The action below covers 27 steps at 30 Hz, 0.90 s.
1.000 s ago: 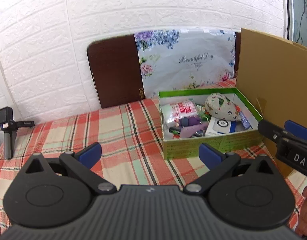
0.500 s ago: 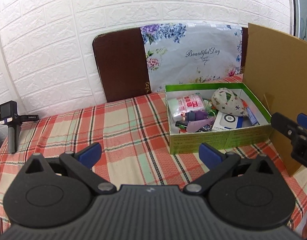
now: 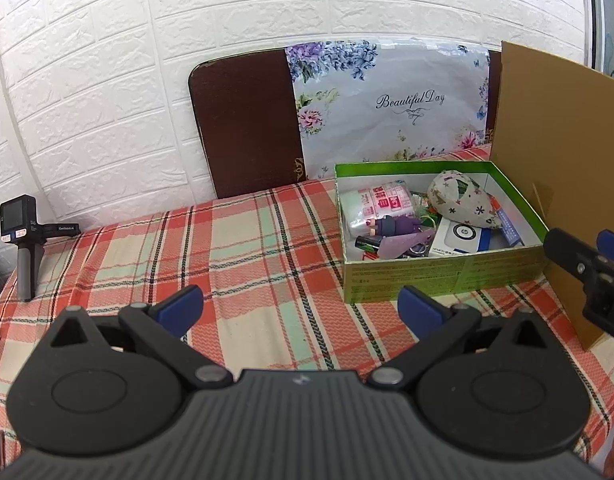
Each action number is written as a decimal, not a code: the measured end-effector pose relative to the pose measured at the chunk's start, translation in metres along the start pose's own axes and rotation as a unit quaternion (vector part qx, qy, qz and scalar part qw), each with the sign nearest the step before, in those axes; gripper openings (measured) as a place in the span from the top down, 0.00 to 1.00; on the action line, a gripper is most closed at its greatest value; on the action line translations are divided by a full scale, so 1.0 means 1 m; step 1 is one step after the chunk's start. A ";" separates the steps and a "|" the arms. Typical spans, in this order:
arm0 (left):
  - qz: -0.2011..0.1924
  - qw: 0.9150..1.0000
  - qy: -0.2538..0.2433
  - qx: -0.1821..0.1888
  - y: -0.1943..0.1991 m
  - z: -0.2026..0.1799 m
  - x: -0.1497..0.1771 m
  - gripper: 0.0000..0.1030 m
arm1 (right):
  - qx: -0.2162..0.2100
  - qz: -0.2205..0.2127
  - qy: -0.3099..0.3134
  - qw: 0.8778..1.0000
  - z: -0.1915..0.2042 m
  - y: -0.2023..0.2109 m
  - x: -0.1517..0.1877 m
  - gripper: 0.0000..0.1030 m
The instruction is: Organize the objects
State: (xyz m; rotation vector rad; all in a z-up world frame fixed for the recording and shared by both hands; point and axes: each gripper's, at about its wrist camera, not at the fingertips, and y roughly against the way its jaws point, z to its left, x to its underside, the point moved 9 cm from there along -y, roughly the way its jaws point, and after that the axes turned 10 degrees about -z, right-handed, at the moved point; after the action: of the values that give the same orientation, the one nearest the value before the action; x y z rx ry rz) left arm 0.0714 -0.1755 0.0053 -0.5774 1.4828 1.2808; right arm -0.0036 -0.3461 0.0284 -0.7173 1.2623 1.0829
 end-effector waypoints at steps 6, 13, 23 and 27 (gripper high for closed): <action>0.000 1.000 0.003 -0.009 -0.002 0.002 -0.001 0.00 | 0.000 -0.001 0.001 1.000 0.000 -0.001 0.001 0.23; 0.004 1.000 -0.003 -0.013 -0.003 0.001 0.000 0.00 | -0.004 0.004 -0.003 1.000 -0.002 -0.003 0.004 0.22; 0.009 1.000 -0.007 -0.012 -0.004 -0.002 0.003 0.00 | -0.002 0.008 -0.009 1.000 -0.005 -0.003 0.007 0.21; 0.009 1.000 -0.007 -0.012 -0.004 -0.002 0.003 0.00 | -0.002 0.010 -0.009 1.000 -0.004 -0.004 0.008 0.20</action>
State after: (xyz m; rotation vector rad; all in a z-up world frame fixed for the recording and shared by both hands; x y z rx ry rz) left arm 0.0729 -0.1780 0.0008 -0.5704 1.4657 1.3156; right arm -0.0016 -0.3499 0.0195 -0.6991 1.2546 1.1057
